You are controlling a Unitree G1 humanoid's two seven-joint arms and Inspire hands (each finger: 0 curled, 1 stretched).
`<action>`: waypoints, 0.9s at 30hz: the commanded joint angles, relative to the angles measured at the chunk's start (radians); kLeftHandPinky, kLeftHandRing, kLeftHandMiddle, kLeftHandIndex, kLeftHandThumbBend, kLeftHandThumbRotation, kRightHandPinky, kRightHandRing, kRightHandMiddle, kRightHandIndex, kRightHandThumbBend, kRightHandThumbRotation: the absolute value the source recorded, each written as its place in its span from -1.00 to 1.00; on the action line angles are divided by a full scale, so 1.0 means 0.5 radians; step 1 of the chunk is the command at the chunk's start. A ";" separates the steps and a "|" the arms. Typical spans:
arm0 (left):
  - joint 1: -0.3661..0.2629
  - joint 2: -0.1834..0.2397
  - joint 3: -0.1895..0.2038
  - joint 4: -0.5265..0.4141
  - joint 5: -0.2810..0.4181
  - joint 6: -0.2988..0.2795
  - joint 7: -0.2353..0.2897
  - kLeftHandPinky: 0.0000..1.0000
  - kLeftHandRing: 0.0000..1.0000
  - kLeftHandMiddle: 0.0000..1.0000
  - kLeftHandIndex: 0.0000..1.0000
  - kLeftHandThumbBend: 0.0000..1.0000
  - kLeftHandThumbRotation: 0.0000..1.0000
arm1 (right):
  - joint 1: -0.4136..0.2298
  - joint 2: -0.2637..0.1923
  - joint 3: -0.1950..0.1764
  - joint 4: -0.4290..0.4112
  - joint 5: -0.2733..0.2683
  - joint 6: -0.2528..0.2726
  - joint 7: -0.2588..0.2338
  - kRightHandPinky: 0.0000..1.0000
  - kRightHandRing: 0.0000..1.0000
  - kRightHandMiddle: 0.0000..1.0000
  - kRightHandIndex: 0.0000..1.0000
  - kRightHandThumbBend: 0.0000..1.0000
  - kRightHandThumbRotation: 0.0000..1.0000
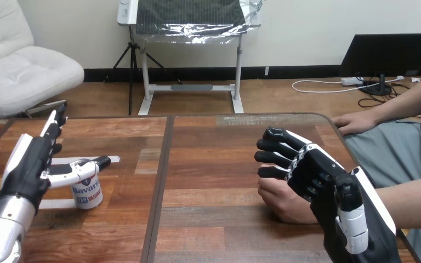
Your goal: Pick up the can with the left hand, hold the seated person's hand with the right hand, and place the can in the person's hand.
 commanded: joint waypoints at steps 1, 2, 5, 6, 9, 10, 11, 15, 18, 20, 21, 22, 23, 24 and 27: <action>-0.151 0.073 -0.026 0.046 0.001 -0.006 -0.005 0.87 0.99 1.00 1.00 0.29 -0.83 | -0.115 -0.002 -0.028 -0.026 0.022 -0.040 -0.013 0.49 0.61 0.64 0.66 0.86 0.91; -0.155 0.073 -0.028 0.057 0.002 -0.004 -0.007 0.87 0.99 1.00 1.00 0.29 -0.83 | -0.115 -0.002 -0.028 -0.029 0.022 -0.037 -0.014 0.49 0.61 0.64 0.66 0.86 0.91; -0.161 0.074 -0.035 0.080 0.010 0.001 -0.005 0.88 1.00 1.00 1.00 0.30 -0.83 | -0.115 -0.003 -0.029 -0.032 0.023 -0.033 -0.015 0.49 0.61 0.64 0.66 0.86 0.91; -0.163 0.074 -0.037 0.087 0.014 0.003 -0.003 0.88 1.00 1.00 1.00 0.31 -0.83 | -0.115 -0.004 -0.030 -0.032 0.022 -0.035 -0.014 0.49 0.61 0.64 0.66 0.86 0.91; -0.169 0.078 -0.047 0.104 0.029 0.019 0.000 0.88 1.00 1.00 1.00 0.33 -0.81 | -0.114 -0.004 -0.031 -0.030 0.018 -0.040 -0.014 0.48 0.61 0.64 0.66 0.86 0.91; -0.170 0.079 -0.049 0.107 0.032 0.023 0.000 0.88 1.00 1.00 1.00 0.34 -0.80 | -0.114 -0.004 -0.032 -0.029 0.017 -0.041 -0.014 0.48 0.61 0.64 0.66 0.86 0.91; -0.169 0.079 -0.053 0.102 0.036 0.038 -0.001 0.88 1.00 1.00 1.00 0.34 -0.80 | -0.114 -0.003 -0.032 -0.028 0.017 -0.042 -0.014 0.48 0.61 0.64 0.66 0.86 0.91; -0.170 0.082 -0.063 0.100 0.045 0.060 0.000 0.88 0.99 1.00 1.00 0.34 -0.78 | -0.115 -0.005 -0.033 -0.028 0.023 -0.041 -0.010 0.48 0.61 0.64 0.66 0.86 0.91; -0.173 0.087 -0.071 0.111 0.048 0.072 0.000 0.87 0.98 1.00 1.00 0.36 -0.77 | -0.114 -0.005 -0.033 -0.030 0.022 -0.041 -0.010 0.48 0.61 0.64 0.66 0.85 0.91; -0.175 0.091 -0.076 0.119 0.048 0.078 -0.005 0.86 0.98 1.00 1.00 0.36 -0.77 | -0.115 -0.005 -0.033 -0.030 0.021 -0.044 -0.010 0.48 0.61 0.64 0.66 0.85 0.91; -0.176 0.093 -0.078 0.123 0.049 0.079 -0.007 0.86 0.98 1.00 1.00 0.36 -0.77 | -0.116 -0.005 -0.033 -0.029 0.021 -0.046 -0.010 0.48 0.61 0.64 0.66 0.85 0.91; -0.177 0.094 -0.080 0.126 0.050 0.080 -0.008 0.86 0.98 1.00 1.00 0.36 -0.76 | -0.117 -0.004 -0.033 -0.029 0.021 -0.047 -0.009 0.48 0.61 0.64 0.66 0.85 0.91; -0.180 0.102 -0.089 0.134 0.060 0.081 -0.011 0.86 0.98 1.00 1.00 0.36 -0.76 | -0.117 -0.003 -0.033 -0.029 0.021 -0.047 -0.010 0.48 0.61 0.64 0.66 0.85 0.91; -0.182 0.107 -0.095 0.140 0.068 0.082 -0.012 0.87 0.98 1.00 1.00 0.35 -0.75 | -0.116 -0.003 -0.033 -0.030 0.021 -0.047 -0.011 0.48 0.61 0.64 0.66 0.85 0.91; -0.185 0.124 -0.117 0.154 0.101 0.079 -0.009 0.87 0.99 1.00 1.00 0.33 -0.73 | -0.117 0.001 -0.032 -0.028 0.020 -0.052 -0.013 0.48 0.60 0.64 0.66 0.85 0.91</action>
